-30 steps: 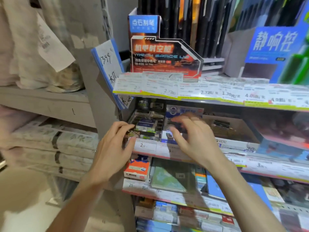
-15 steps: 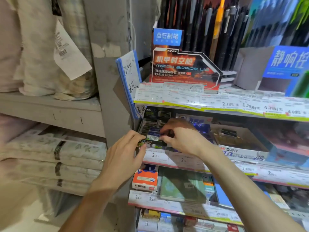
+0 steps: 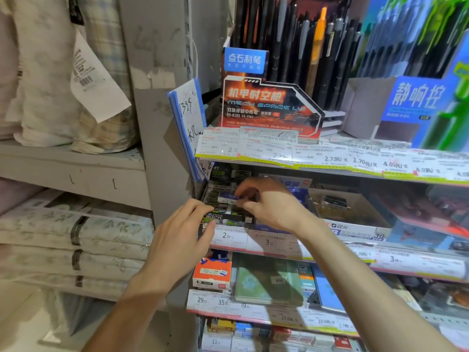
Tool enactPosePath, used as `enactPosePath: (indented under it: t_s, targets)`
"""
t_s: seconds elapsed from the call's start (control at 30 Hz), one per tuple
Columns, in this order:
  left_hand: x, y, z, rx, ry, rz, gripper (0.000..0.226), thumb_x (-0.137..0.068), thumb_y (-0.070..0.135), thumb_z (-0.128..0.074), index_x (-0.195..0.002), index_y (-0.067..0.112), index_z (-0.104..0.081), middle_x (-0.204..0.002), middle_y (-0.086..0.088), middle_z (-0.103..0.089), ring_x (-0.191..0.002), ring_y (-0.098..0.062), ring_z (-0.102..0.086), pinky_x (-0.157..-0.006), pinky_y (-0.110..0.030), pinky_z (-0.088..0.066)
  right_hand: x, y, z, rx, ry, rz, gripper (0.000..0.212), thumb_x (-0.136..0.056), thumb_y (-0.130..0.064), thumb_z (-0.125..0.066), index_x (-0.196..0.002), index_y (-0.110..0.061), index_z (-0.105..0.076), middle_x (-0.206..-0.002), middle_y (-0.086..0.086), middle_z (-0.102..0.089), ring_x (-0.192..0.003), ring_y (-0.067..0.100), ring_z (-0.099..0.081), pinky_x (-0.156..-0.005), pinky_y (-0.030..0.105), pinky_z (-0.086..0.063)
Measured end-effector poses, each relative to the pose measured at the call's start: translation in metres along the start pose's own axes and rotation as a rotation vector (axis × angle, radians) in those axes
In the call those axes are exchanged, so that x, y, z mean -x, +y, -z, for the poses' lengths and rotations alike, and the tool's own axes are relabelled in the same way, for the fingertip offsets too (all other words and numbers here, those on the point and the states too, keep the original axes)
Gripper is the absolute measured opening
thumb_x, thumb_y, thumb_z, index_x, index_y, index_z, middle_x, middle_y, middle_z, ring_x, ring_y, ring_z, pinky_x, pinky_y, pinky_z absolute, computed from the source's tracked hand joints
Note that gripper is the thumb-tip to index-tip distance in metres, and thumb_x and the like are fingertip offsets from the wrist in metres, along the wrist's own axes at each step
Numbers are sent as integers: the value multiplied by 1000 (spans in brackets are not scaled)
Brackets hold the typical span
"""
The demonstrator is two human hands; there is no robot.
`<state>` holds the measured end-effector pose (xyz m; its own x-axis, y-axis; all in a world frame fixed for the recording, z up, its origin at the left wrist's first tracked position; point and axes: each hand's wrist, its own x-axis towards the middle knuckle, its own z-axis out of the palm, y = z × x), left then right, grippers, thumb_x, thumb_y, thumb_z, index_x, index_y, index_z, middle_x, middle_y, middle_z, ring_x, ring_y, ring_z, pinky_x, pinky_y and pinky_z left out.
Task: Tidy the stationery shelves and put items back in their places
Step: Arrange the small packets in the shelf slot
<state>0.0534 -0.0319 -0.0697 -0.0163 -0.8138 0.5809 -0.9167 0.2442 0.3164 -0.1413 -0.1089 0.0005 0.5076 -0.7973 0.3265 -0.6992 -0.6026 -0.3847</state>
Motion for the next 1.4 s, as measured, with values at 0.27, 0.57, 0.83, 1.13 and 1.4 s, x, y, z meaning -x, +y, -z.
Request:
enactPosePath:
  t_s: [0.27,0.57,0.83,1.13,1.4]
  targets:
    - [-2,21,-9,-45,2,9,30,-96,38,-52,-121,23,-60,-113,12,-49,-82,-6,-53,-60,-22,-35,29,52,46,36,120,-149,19,-91,-22,-68,-110,-23,-71,-106,-2,-74,-99,18,-67,-91,34,-52]
    - [-4,25,-12,-29,21,19,29,-94,39,-56,-117,23,-63,-110,11,-51,-78,-4,-43,-61,-21,-33,49,68,57,54,10,-204,13,-90,-22,-69,-102,-27,-74,-95,-8,-72,-90,12,-68,-83,30,-55]
    - [-4,21,-11,1,-10,27,30,-95,41,-52,-120,25,-61,-114,13,-48,-84,-2,-46,-64,-20,-36,43,69,60,132,-12,-230,15,-92,-22,-66,-105,-26,-73,-97,-9,-72,-92,13,-67,-76,21,-47]
    - [-5,20,-13,24,-27,47,32,-95,42,-51,-122,25,-59,-117,12,-47,-88,-3,-46,-67,-22,-39,48,69,67,292,-103,-232,22,-96,-20,-59,-111,-27,-74,-113,-7,-71,-92,13,-61,-76,20,-39]
    - [-5,19,-14,32,-5,29,30,-94,38,-54,-119,23,-62,-114,10,-49,-85,-5,-46,-66,-24,-38,53,69,67,260,-129,-226,25,-94,-18,-58,-107,-25,-77,-118,-11,-71,-106,12,-64,-90,17,-44]
